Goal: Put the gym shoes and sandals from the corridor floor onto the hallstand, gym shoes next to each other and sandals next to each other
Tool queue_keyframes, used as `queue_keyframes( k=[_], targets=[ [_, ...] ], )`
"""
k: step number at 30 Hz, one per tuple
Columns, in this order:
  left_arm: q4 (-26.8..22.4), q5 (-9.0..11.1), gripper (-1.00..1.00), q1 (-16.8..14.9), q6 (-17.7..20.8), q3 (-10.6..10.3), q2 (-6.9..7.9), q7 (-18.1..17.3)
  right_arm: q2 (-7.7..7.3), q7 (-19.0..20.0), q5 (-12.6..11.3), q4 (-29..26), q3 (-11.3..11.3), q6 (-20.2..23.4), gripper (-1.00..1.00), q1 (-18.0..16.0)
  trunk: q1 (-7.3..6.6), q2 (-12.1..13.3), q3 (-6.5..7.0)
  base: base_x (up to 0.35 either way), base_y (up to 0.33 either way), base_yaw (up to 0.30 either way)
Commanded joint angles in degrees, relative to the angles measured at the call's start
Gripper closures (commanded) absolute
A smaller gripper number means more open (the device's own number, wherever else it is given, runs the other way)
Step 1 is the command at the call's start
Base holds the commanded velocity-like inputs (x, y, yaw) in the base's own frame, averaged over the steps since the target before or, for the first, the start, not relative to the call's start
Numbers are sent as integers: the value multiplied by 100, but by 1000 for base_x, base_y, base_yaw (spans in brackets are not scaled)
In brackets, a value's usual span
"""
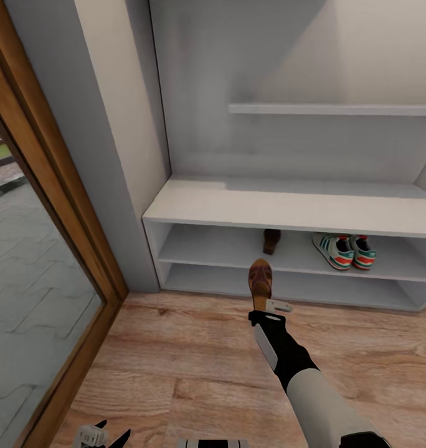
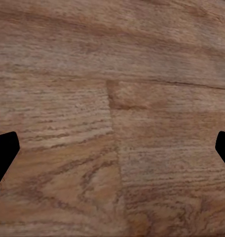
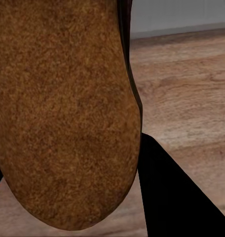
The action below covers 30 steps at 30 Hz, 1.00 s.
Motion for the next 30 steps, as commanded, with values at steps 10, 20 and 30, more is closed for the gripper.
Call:
queue_keyframes(
  k=[10,20,30],
  targets=[
    [-4,-54,-100,-6,-25,53,-5,-26,0,-44,-56,-2,7,18,100,-2,0,-2,-5,61,37,0],
    [-4,-54,-100,-6,-25,53,-5,-26,0,-44,-57,0,0,18,100,-2,0,-2,-5,124,104,0],
    [-3,-54,-100,-6,-27,53,-5,-26,0,-44,-56,1,-5,18,100,-2,0,-2,-5,156,20,0]
  ],
)
